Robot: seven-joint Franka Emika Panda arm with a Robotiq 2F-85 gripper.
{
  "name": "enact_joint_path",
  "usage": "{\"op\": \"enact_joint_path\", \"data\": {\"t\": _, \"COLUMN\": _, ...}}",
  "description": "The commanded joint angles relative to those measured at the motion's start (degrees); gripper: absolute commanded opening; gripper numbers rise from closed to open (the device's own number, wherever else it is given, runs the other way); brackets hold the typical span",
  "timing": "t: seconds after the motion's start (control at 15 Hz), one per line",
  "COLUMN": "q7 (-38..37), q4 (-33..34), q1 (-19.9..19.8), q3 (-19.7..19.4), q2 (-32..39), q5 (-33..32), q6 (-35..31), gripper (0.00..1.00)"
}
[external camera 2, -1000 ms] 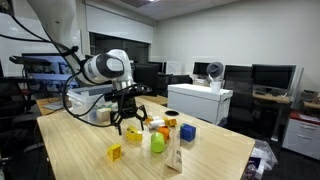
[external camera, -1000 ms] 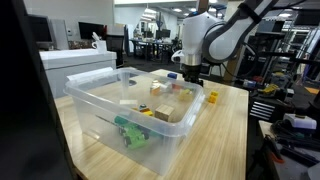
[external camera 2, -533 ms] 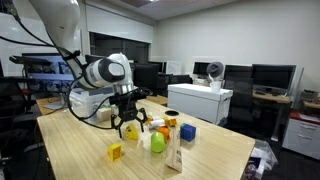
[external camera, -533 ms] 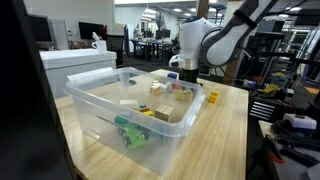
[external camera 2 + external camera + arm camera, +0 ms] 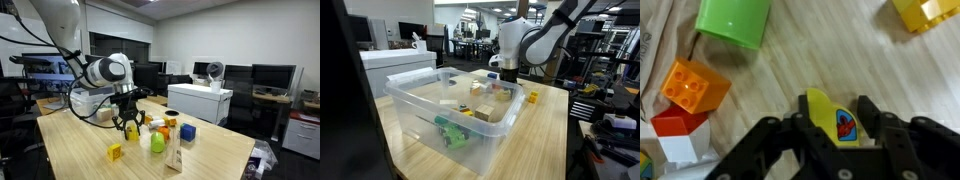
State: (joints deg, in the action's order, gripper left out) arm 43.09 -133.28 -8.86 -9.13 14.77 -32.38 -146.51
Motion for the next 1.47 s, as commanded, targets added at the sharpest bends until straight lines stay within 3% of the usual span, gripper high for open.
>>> {"op": "enact_joint_path", "data": {"t": 0.0, "q7": -1.2, "q4": 0.9, "q1": -0.6, "q3": 1.0, "q2": -5.0, "q5": 7.4, "q6": 8.1, "gripper": 0.25}}
{"op": "enact_joint_path", "data": {"t": 0.13, "q7": -2.6, "q4": 3.4, "q1": -0.6, "q3": 1.2, "q2": -7.8, "q5": 13.5, "q6": 13.7, "gripper": 0.16}}
{"op": "enact_joint_path", "data": {"t": 0.6, "q7": -6.7, "q4": 14.4, "q1": 2.1, "q3": 3.5, "q2": -16.0, "q5": 28.7, "q6": 26.6, "gripper": 0.16}}
{"op": "enact_joint_path", "data": {"t": 0.93, "q7": -6.8, "q4": 11.9, "q1": 8.0, "q3": 7.6, "q2": -22.7, "q5": 32.6, "q6": 29.9, "gripper": 0.16}}
{"op": "enact_joint_path", "data": {"t": 1.33, "q7": -8.6, "q4": 11.9, "q1": 12.7, "q3": 10.0, "q2": -24.1, "q5": 34.5, "q6": 31.5, "gripper": 0.16}}
{"op": "enact_joint_path", "data": {"t": 1.4, "q7": -8.6, "q4": 11.7, "q1": 13.1, "q3": 10.2, "q2": -24.3, "q5": 34.9, "q6": 31.7, "gripper": 0.66}}
